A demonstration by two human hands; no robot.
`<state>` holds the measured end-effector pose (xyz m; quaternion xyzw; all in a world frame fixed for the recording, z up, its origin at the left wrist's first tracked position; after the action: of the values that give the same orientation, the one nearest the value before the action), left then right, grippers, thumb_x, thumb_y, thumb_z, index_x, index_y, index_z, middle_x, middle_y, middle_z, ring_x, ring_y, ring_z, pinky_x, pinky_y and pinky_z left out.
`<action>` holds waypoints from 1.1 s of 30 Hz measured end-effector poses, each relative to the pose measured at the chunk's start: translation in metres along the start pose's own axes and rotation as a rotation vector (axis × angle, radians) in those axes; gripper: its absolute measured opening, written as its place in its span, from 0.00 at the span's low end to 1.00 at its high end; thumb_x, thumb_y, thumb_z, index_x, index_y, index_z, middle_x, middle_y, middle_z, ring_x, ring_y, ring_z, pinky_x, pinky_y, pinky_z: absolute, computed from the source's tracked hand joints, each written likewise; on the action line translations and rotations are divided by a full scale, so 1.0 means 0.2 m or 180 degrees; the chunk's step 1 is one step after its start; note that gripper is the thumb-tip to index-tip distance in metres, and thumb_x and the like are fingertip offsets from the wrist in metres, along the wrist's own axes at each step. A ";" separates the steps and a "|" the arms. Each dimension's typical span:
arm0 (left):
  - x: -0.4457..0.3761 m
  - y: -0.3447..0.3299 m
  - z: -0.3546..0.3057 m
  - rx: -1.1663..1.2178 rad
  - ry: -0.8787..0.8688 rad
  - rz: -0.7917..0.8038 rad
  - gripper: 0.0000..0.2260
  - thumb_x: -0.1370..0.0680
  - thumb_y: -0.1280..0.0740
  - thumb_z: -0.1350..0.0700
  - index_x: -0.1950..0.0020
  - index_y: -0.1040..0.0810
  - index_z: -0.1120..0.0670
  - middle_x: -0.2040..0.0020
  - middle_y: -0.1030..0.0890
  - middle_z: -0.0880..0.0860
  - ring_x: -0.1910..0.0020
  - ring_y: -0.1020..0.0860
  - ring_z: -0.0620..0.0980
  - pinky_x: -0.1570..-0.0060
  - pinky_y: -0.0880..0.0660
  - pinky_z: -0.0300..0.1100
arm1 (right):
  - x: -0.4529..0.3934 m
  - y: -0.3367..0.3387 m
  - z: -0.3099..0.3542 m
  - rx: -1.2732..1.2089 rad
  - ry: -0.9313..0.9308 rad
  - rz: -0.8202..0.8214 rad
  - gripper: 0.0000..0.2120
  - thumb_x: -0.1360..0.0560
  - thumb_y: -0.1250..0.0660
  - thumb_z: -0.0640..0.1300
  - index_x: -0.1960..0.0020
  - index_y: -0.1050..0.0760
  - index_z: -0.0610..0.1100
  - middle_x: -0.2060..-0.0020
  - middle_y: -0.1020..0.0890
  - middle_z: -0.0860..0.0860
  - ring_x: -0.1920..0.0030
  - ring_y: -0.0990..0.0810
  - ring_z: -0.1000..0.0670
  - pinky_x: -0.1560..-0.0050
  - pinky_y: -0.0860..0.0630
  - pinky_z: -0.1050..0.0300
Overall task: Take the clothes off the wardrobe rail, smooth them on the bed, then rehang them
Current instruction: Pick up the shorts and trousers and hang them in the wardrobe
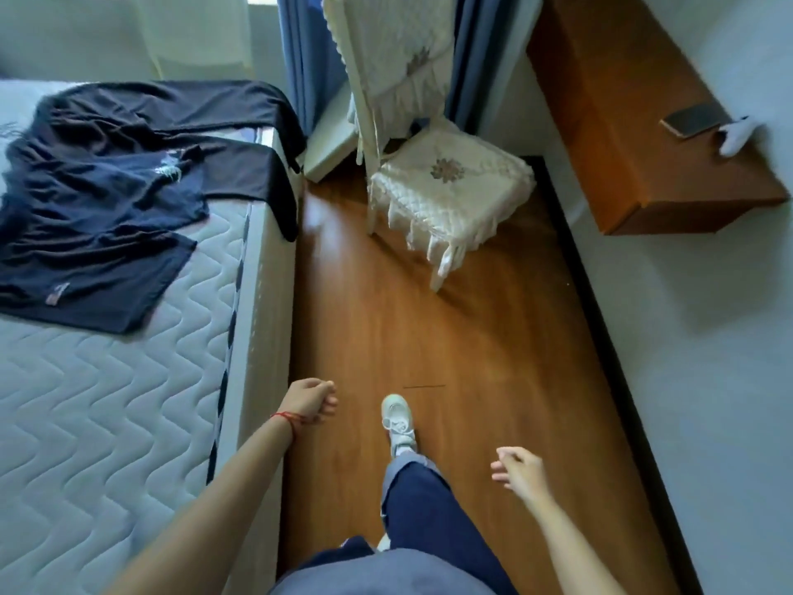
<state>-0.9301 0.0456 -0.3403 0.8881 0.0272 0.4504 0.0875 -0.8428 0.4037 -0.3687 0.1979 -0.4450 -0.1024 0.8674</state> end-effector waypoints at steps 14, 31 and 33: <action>-0.57 0.67 -0.36 0.1535 0.0971 -0.0932 0.11 0.22 0.41 0.61 0.65 0.30 0.56 0.79 0.31 0.51 0.87 0.36 0.42 0.82 0.41 0.25 | -0.86 -0.59 1.78 0.1030 0.0772 0.0752 0.07 0.24 0.40 0.37 0.57 0.25 0.44 0.68 0.21 0.50 0.70 0.22 0.52 0.69 0.30 0.64; -1.44 1.50 -1.29 0.1996 0.1025 -0.1159 0.12 0.23 0.42 0.63 0.68 0.32 0.56 0.74 0.29 0.53 0.80 0.31 0.45 0.79 0.37 0.31 | -1.36 -1.54 3.11 0.1590 0.0952 0.1107 0.11 0.24 0.40 0.37 0.62 0.25 0.47 0.68 0.20 0.47 0.70 0.22 0.49 0.67 0.31 0.62; -1.50 1.64 -1.46 0.1995 0.0905 -0.1218 0.11 0.23 0.42 0.62 0.66 0.31 0.56 0.71 0.29 0.53 0.78 0.30 0.45 0.76 0.36 0.32 | -1.38 -1.65 3.28 0.1631 0.1007 0.1213 0.12 0.24 0.40 0.36 0.63 0.26 0.47 0.69 0.21 0.46 0.70 0.23 0.49 0.68 0.31 0.63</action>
<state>-1.3525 -0.2764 -0.3515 0.7794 0.3403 0.5143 -0.1102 -1.5364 0.0378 -0.3693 0.3359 -0.3453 0.2081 0.8513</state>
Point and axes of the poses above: each hand's wrist, its own x-axis away from the middle knuckle, its own y-axis out of the back of the hand, z = x × y, the point moved 7 cm from there along -x, towards the middle knuckle
